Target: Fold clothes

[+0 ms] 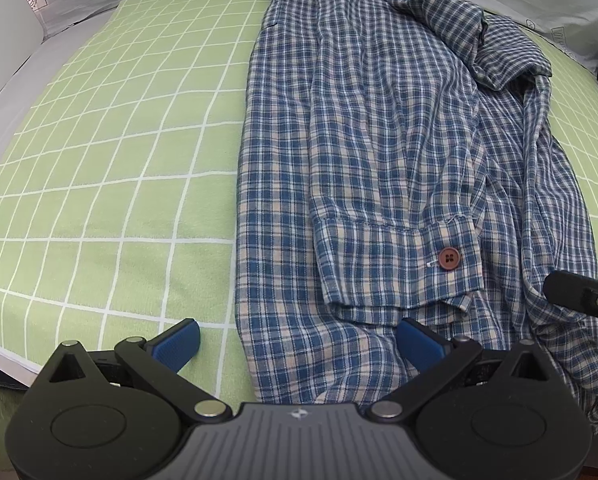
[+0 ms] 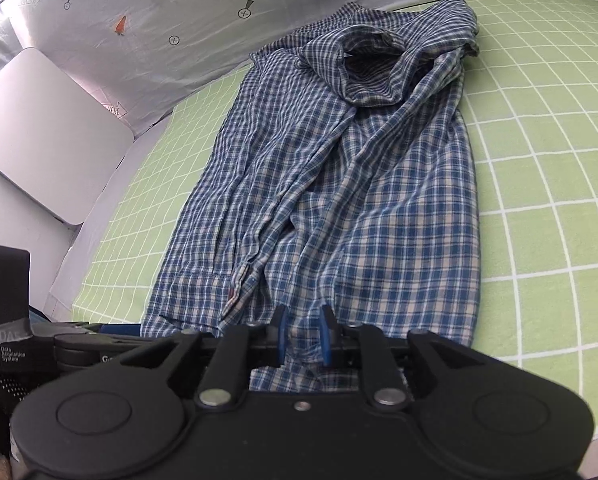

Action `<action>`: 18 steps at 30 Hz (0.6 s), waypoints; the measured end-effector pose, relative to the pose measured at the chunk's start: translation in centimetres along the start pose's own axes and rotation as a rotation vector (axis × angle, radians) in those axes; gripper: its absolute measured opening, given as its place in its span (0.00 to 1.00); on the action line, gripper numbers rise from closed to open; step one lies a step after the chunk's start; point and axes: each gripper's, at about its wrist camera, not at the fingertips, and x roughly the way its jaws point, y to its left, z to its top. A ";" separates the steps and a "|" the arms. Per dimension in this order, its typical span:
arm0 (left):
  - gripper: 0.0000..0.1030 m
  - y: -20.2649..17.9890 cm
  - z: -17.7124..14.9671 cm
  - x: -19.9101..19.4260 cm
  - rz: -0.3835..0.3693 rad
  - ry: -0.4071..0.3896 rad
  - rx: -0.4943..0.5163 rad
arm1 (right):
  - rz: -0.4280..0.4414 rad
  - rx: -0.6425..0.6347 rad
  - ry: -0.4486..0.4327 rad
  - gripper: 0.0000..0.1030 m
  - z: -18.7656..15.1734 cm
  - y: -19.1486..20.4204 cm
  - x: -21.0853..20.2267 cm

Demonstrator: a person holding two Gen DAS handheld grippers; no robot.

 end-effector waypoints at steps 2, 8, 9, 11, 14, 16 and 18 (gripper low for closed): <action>1.00 0.0 0.0 0.0 -0.001 -0.002 0.002 | -0.011 0.028 -0.015 0.17 0.1 -0.2 -0.1; 1.00 0.0 -0.2 0.0 -0.005 -0.009 0.013 | -0.033 0.109 0.031 0.18 0.2 -0.6 1.2; 1.00 0.0 -0.2 0.0 -0.006 -0.008 0.016 | -0.037 0.108 0.060 0.18 0.1 -0.5 1.8; 1.00 0.0 -0.1 0.1 -0.010 -0.004 0.023 | -0.031 0.091 0.061 0.28 0.2 0.0 1.9; 1.00 0.0 0.4 0.2 -0.018 0.025 0.034 | -0.003 0.066 0.024 0.35 1.3 0.8 1.1; 0.99 0.4 1.0 -0.5 -0.022 0.010 0.026 | 0.020 0.039 -0.038 0.44 2.4 1.3 0.0; 0.99 0.7 1.6 -1.2 -0.026 -0.005 0.018 | -0.045 -0.012 -0.107 0.62 3.8 1.7 -1.2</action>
